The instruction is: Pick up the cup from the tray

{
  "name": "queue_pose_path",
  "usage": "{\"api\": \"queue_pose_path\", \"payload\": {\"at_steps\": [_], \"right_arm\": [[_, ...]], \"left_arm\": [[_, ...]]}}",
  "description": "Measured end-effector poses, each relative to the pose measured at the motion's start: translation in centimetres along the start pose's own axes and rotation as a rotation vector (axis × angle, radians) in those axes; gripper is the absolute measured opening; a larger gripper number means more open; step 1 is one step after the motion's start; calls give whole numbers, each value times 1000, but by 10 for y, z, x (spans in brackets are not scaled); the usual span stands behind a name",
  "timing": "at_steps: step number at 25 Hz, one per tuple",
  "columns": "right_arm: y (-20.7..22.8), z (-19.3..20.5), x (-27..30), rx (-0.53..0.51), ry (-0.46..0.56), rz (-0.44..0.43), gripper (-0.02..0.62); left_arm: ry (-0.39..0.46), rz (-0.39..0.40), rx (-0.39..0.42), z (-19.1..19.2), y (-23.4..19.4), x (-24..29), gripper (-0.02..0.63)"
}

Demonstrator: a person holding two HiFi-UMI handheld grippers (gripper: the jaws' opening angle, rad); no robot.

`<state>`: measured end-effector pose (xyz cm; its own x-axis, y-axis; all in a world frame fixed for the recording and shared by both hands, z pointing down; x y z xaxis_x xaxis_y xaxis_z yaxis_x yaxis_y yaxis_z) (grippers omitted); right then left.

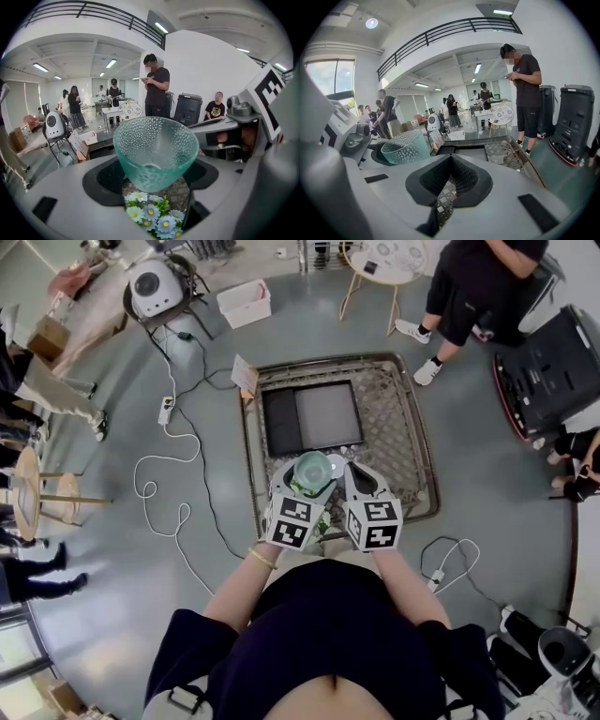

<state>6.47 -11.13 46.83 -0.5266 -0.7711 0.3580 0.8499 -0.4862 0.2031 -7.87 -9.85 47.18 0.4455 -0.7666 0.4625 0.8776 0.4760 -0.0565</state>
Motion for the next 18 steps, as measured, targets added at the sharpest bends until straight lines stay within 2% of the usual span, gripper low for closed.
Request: {"api": "queue_pose_path", "payload": {"at_steps": [18], "right_arm": [[-5,3,-12,1,-7,6,9]], "left_arm": [[10,5,14,-3,5,-5,370]]}}
Point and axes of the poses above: the fingertips, and each gripper's own axes: x forward along the fingers, y to its right, z out of its underside, the point moved 9 cm from there along -x, backward along the fingers, and after that the axes turned 8 degrees about y, right-handed, at the moved point
